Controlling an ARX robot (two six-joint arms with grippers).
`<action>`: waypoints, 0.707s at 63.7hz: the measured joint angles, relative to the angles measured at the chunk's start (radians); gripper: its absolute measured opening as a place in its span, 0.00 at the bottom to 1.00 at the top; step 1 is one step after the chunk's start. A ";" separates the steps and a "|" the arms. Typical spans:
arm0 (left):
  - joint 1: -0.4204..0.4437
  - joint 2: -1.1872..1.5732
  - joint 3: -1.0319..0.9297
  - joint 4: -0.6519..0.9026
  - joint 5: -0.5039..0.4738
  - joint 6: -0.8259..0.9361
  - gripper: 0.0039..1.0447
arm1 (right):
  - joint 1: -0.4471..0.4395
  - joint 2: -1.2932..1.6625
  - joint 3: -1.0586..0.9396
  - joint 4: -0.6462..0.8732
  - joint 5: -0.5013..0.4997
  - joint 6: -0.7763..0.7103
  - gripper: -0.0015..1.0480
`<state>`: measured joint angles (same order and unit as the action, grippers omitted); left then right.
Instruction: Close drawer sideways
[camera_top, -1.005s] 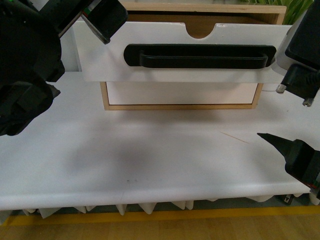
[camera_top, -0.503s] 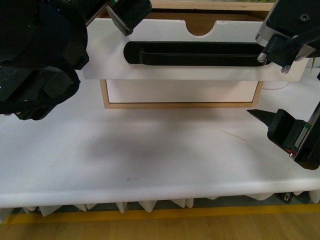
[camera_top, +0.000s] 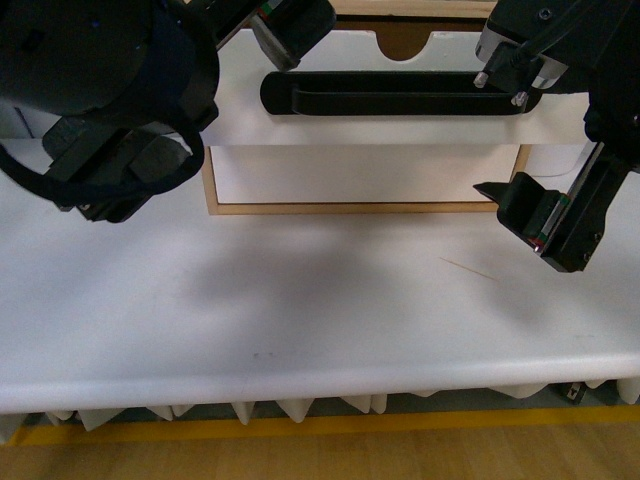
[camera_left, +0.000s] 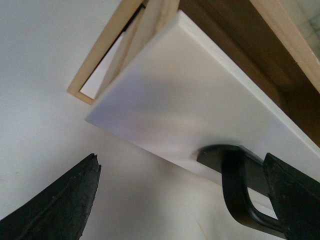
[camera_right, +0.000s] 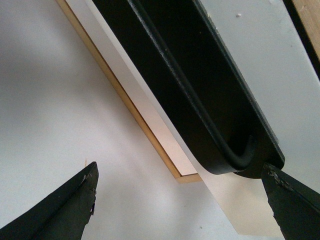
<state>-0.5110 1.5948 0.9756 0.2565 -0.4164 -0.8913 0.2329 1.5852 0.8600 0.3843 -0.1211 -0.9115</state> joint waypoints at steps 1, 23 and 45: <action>0.001 0.004 0.005 0.000 0.002 0.000 0.95 | -0.001 0.004 0.004 0.000 0.000 0.000 0.91; 0.021 0.145 0.161 -0.016 0.053 0.020 0.95 | -0.023 0.109 0.122 0.000 -0.002 -0.005 0.91; 0.051 0.259 0.326 -0.045 0.087 0.035 0.95 | -0.048 0.213 0.257 -0.030 0.016 -0.008 0.91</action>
<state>-0.4595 1.8542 1.3014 0.2119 -0.3298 -0.8558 0.1852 1.7981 1.1168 0.3542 -0.1055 -0.9195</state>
